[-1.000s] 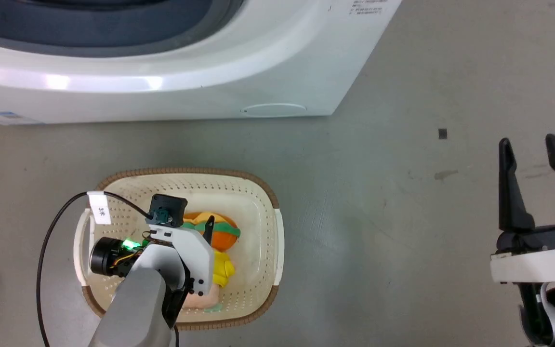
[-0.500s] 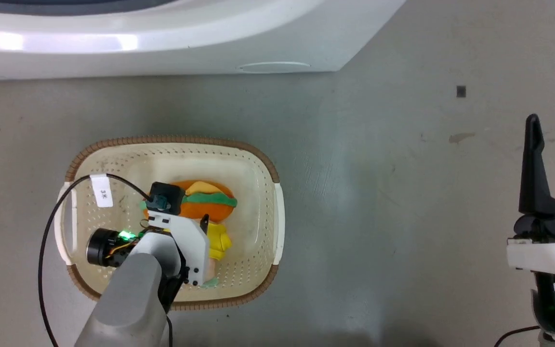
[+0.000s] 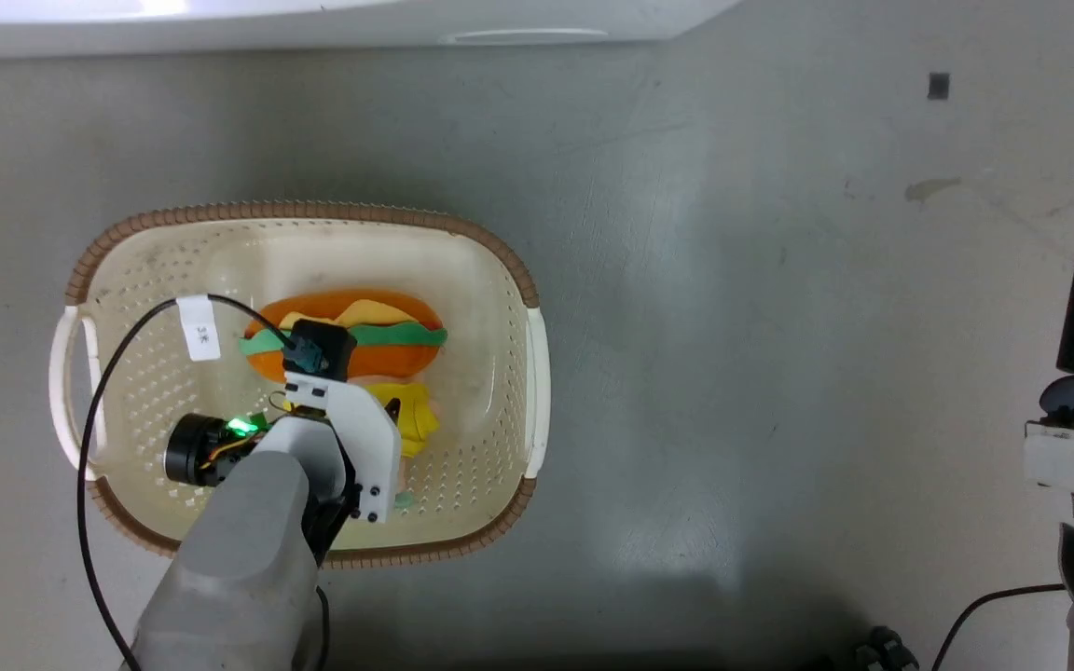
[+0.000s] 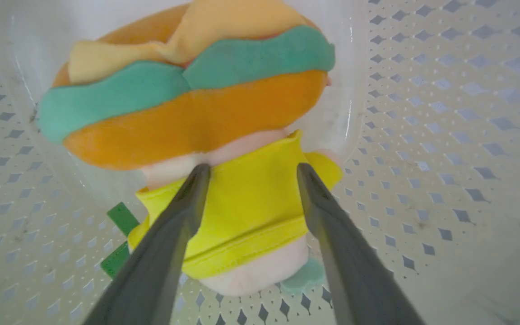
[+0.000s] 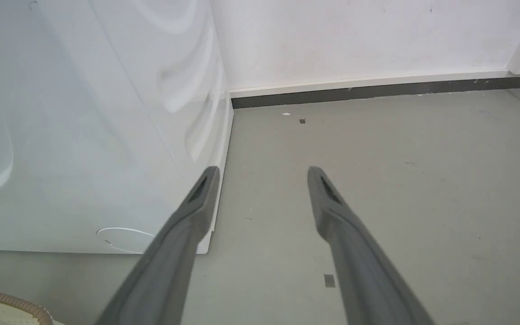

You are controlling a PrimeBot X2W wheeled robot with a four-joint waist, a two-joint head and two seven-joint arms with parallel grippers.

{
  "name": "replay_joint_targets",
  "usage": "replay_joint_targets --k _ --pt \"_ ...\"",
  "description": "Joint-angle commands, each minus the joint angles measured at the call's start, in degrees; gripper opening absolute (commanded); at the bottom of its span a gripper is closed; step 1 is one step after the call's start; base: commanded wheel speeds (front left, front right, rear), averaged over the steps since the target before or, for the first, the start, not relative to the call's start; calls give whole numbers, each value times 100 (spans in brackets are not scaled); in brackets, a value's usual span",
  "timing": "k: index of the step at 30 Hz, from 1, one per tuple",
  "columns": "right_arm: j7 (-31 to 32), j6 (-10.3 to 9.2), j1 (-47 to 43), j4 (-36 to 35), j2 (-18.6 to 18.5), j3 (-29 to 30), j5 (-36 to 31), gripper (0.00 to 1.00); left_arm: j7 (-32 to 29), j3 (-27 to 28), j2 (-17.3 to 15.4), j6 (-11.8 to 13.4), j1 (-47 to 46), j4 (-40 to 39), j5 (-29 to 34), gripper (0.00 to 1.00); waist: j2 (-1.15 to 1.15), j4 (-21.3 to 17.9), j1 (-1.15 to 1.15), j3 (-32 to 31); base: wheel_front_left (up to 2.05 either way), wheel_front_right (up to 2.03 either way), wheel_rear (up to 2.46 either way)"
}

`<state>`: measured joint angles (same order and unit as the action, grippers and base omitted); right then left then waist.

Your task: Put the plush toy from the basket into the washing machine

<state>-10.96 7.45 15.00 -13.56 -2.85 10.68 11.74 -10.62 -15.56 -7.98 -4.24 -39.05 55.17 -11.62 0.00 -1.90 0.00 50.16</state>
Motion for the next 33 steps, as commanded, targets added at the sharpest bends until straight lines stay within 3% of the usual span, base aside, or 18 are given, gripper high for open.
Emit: replay_joint_targets --k 1,19,20,33 --pt "-59 3 146 -64 -2 39 52 100 3 -49 -34 -32 -206 173 -65 100 0 -3 0 146 0 0 0" --pt "-274 3 493 -335 -2 220 294 100 265 -426 -124 -59 -1114 1234 -390 100 0 -74 0 1063 0 0 0" --pt "-285 3 513 -350 -2 235 307 100 284 -465 -128 -81 -1164 1293 -400 0 0 -77 0 1112 0 0 0" --pt "-404 3 745 -442 -3 369 378 100 532 -785 -125 -247 -1528 1879 -618 0 0 -39 0 1320 0 0 0"
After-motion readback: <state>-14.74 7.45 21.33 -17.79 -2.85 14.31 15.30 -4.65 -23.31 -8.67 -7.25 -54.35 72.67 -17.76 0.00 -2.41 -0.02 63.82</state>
